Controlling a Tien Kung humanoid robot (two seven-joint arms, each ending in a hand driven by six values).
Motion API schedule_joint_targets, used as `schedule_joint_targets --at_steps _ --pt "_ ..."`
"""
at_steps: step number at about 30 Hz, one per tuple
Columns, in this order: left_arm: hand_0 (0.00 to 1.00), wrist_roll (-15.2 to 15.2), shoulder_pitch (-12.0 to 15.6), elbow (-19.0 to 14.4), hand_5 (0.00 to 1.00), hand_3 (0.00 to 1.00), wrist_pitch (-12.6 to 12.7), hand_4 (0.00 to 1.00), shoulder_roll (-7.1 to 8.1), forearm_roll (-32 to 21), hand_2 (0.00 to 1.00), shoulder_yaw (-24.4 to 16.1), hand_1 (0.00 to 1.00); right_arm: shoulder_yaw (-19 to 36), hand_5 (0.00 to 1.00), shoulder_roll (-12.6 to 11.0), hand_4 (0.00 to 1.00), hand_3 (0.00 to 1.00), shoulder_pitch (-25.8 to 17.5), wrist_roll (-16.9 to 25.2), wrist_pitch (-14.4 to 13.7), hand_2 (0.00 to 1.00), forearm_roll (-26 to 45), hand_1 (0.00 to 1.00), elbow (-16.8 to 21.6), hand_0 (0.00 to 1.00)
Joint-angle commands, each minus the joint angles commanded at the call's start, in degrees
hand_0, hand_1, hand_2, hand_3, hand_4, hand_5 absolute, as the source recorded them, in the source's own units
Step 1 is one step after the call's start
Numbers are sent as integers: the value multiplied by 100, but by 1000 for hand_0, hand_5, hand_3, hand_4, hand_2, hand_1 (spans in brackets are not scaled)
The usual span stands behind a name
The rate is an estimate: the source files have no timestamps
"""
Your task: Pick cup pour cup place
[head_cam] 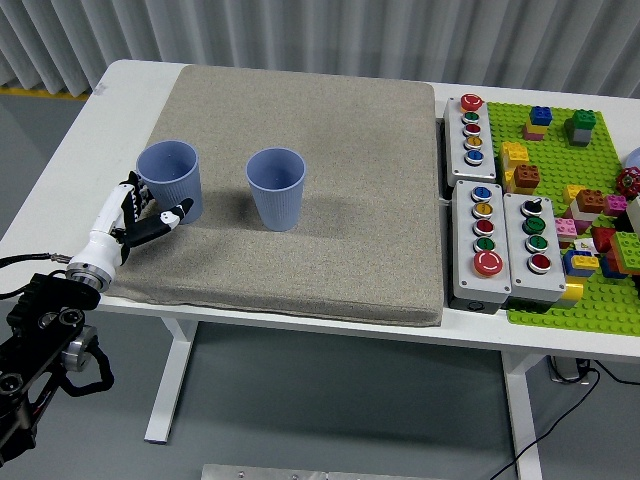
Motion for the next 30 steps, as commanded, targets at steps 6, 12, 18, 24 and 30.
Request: schedule_joint_targets --at_steps 6,12,18,24,30 --pt "954 8 -29 15 202 998 5 809 6 7 998 23 913 0 359 -6 192 623 10 6 -2 630 2 694 0 697" --pt "954 8 -86 50 203 998 10 809 -8 0 998 31 913 -1 357 -12 192 623 20 12 -4 632 13 694 0 697" --pt "953 9 -135 97 206 998 14 811 -22 -5 998 33 912 -16 357 -17 192 623 27 17 -6 633 31 695 0 697" --pt "954 6 -179 133 207 998 32 811 -51 -5 998 25 912 -22 357 -20 192 623 50 16 -7 632 42 695 0 697" --pt "952 6 -241 180 209 998 46 812 -85 2 998 48 911 -28 355 -21 192 623 62 18 -11 632 53 695 0 697"
